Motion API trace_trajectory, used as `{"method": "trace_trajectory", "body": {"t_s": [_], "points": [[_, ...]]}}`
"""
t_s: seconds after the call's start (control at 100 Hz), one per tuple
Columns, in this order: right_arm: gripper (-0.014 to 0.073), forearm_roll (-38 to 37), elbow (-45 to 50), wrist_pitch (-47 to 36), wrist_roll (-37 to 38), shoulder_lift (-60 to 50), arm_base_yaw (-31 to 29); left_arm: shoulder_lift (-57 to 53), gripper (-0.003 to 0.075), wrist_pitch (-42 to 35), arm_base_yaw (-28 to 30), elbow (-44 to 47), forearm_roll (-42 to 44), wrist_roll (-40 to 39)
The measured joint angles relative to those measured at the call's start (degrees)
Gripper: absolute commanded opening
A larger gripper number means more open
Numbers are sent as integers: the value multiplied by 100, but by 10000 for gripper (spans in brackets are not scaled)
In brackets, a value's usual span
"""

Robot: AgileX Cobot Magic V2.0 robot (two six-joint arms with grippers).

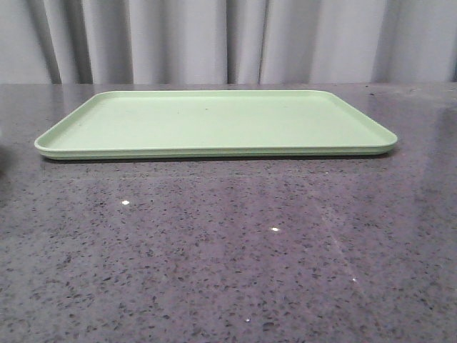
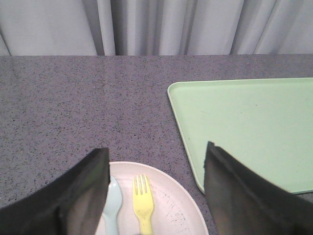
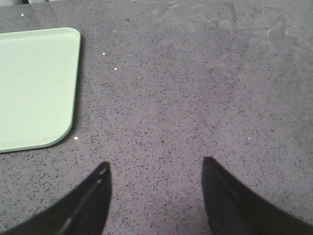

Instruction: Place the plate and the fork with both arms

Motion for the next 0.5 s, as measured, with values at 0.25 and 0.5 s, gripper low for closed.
{"method": "trace_trajectory", "body": {"t_s": [0.25, 0.5], "points": [[549, 52, 0, -26, 0, 9, 0, 10, 461, 9, 0, 0, -12, 0], [549, 242, 0, 49, 0, 9, 10, 44, 461, 90, 0, 0, 162, 0]]}}
